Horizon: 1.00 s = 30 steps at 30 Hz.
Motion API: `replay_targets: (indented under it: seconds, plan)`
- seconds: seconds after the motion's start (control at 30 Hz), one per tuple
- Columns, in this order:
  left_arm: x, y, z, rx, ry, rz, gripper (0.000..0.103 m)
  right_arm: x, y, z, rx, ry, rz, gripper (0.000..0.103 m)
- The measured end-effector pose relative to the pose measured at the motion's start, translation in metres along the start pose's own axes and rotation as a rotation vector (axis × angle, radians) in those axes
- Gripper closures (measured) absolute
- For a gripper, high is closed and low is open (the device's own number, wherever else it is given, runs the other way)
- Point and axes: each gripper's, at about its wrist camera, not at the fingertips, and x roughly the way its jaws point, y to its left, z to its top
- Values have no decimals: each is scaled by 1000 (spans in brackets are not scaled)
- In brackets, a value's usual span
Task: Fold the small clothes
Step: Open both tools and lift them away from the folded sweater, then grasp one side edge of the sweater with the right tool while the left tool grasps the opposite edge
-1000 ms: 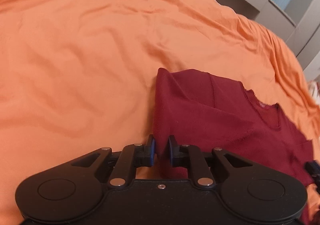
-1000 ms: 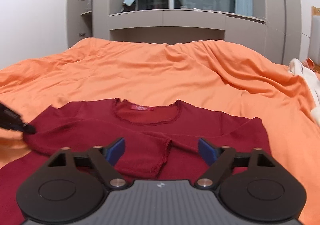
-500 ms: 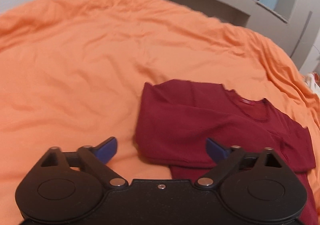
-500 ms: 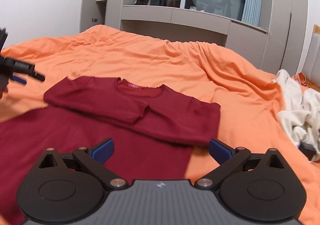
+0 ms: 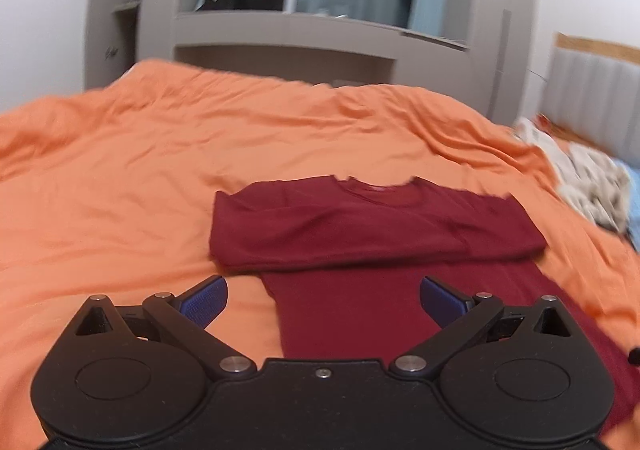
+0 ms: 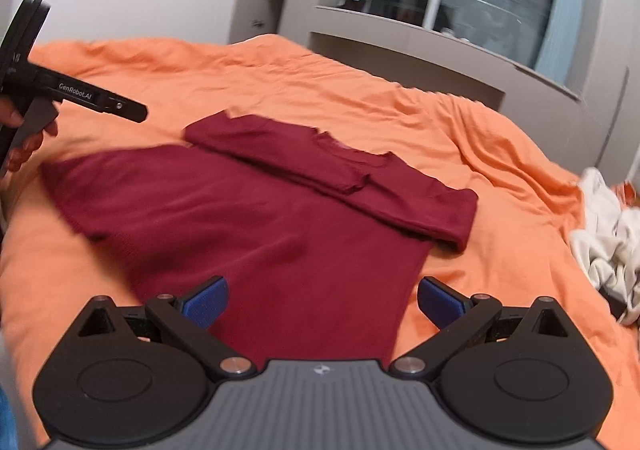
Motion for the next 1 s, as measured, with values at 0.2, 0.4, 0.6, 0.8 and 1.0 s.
replay_targets:
  seconds: [0.2,0.4,0.6,0.8,1.0]
  plan:
    - [-42,-28,-42,123,-34,-67,1,-24,29,-12,-49,-13,-7,0]
    - [-71,-47,-69,191,-62,-136,1,-23,55,-28,-178,46,-74,0]
    - [-82,-60,-88,228,-30,-185,1,-9,59,-35,-181,94,-147,0]
    - [-79,-69,-95,268,-5,-206,1,4,59,-34,-163,86,-183,12]
    - [-73,-82,-104,341,20,-197,1,3,70,-35,-213,53,-176,42]
